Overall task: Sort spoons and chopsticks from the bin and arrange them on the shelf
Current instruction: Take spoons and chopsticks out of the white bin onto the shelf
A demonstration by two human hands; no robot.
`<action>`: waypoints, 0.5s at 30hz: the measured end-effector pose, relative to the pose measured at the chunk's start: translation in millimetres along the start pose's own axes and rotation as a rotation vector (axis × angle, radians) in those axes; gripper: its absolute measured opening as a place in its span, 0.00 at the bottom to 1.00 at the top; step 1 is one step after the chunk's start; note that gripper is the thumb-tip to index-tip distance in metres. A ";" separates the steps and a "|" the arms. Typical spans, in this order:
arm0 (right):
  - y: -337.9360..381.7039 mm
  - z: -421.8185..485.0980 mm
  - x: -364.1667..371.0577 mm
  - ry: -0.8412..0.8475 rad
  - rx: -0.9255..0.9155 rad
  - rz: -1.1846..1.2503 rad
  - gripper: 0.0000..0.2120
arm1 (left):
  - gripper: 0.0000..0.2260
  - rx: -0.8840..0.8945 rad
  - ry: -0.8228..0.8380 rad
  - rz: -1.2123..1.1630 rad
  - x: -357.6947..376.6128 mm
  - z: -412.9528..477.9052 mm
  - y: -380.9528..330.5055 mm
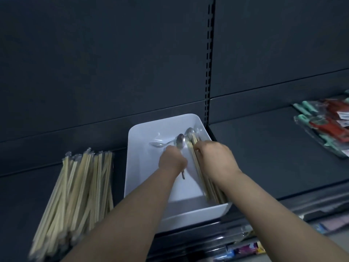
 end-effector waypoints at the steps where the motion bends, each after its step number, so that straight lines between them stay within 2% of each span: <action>1: 0.4 3.4 1.0 0.020 -0.002 -0.021 0.18 | 0.19 -0.011 -0.001 0.007 -5.9 -0.5 4.8; 3: 3.2 13.0 7.1 0.097 0.008 -0.052 0.19 | 0.18 -0.038 -0.006 0.014 -18.5 -2.3 17.8; 6: 12.8 34.7 22.6 0.271 0.015 -0.075 0.17 | 0.07 -0.110 -0.064 -0.063 -37.3 -5.3 36.6; 8: 22.2 53.4 32.4 0.347 -0.030 -0.110 0.17 | 0.07 -0.127 -0.106 -0.128 -46.4 -3.1 44.7; 12: 39.5 88.9 48.2 0.337 -0.157 -0.295 0.21 | 0.04 -0.091 -0.115 -0.275 -56.3 -4.2 48.0; 15: 46.0 108.4 67.4 0.376 -0.168 -0.351 0.22 | 0.04 -0.057 -0.151 -0.348 -64.6 -4.8 52.4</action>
Point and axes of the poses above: each hand's wrist, its own z-axis towards the middle knuckle, its own x-axis out of the palm, y = z × x, the point moved 4 cm from there along z, towards the middle knuckle, and after that the axes turned 4 degrees about -z, right-handed, at the moved point
